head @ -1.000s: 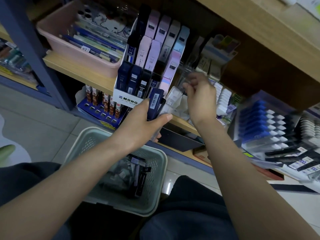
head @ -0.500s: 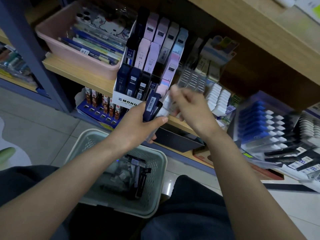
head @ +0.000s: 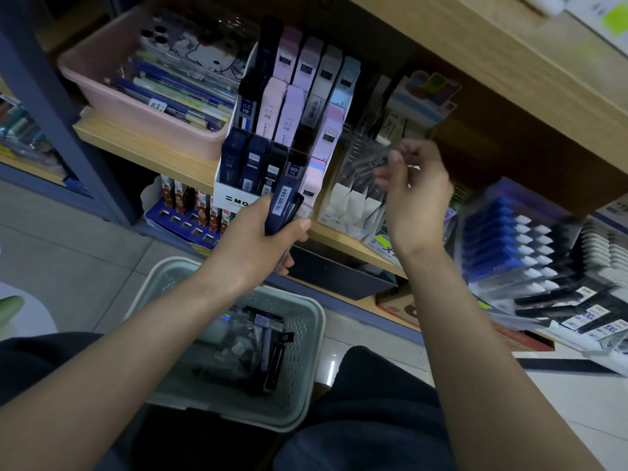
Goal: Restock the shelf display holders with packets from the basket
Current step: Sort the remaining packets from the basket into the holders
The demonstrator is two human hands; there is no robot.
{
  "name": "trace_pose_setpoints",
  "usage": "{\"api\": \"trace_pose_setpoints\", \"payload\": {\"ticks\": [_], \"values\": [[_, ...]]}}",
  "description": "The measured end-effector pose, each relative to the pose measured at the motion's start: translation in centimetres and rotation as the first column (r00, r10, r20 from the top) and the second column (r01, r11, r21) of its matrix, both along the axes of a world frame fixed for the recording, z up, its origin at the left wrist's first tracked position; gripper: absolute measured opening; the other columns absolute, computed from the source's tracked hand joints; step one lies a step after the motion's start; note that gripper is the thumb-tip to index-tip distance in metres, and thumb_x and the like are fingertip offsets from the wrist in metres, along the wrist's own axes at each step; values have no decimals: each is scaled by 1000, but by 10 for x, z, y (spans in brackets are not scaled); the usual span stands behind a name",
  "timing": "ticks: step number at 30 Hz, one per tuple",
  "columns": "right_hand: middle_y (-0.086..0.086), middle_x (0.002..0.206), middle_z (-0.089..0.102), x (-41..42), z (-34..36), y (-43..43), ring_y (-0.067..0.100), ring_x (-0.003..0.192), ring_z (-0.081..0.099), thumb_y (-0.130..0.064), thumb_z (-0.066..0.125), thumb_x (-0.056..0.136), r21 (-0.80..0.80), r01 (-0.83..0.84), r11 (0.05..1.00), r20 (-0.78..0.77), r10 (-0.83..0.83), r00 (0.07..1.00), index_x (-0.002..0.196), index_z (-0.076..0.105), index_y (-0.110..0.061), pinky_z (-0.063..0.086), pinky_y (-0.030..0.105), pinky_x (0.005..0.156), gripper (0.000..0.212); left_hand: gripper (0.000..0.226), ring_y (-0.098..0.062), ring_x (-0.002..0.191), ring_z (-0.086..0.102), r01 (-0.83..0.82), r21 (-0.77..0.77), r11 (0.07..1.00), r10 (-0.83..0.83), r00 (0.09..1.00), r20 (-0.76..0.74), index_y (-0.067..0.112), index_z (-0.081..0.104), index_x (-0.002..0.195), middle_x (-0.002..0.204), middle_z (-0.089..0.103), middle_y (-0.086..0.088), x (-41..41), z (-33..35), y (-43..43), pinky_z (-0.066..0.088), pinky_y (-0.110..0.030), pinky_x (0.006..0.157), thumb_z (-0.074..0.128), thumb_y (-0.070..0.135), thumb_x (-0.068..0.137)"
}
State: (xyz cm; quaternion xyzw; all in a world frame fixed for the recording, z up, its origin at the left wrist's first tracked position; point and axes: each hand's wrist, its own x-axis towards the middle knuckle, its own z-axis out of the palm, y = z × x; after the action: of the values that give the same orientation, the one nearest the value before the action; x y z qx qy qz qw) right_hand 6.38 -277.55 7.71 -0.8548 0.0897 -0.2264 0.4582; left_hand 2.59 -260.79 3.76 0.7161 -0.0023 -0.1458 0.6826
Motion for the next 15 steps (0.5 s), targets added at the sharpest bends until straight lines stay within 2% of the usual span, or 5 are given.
{"api": "trace_pose_setpoints", "payload": {"ticks": [3,6,9,11,15], "values": [[-8,80,56,7,-9,-3,10,73,60,-4,46,96,-133,-42,990,-48,36,998,95,52,-18,54,22,71,15,11,-8,51,56,-5,-2,1000,5,1000,-10,16,56,103,83,66,-3,1,0,2,50,-21,50,55,19,92],[2,89,60,11,-17,-4,12,76,61,-4,45,96,-261,-81,962,-93,58,994,100,59,-16,53,28,76,19,9,-8,51,56,6,-6,1000,-7,1000,-9,23,56,100,81,66,-1,2,-1,1,50,-20,50,55,20,92],[-11,92,45,16,-17,-2,10,77,57,-1,44,96,-238,-69,969,-62,56,997,106,63,-7,51,20,79,22,10,-9,52,56,20,-19,1000,-21,1000,-11,29,54,95,80,65,1,2,0,0,49,-20,49,55,19,92],[-11,93,44,18,-16,-1,8,75,55,-1,44,96,-241,-79,967,-71,63,995,107,63,-6,50,18,78,22,11,-10,53,56,28,-27,999,-28,999,-15,30,54,95,80,65,1,2,0,-1,48,-20,50,56,19,91],[5,103,56,16,-23,-1,16,84,60,-3,46,94,-327,-133,936,-155,86,984,111,60,-8,50,31,82,22,12,-8,52,56,25,-29,999,-26,1000,-13,31,54,96,80,65,1,2,-1,0,48,-20,50,56,19,91]]}}
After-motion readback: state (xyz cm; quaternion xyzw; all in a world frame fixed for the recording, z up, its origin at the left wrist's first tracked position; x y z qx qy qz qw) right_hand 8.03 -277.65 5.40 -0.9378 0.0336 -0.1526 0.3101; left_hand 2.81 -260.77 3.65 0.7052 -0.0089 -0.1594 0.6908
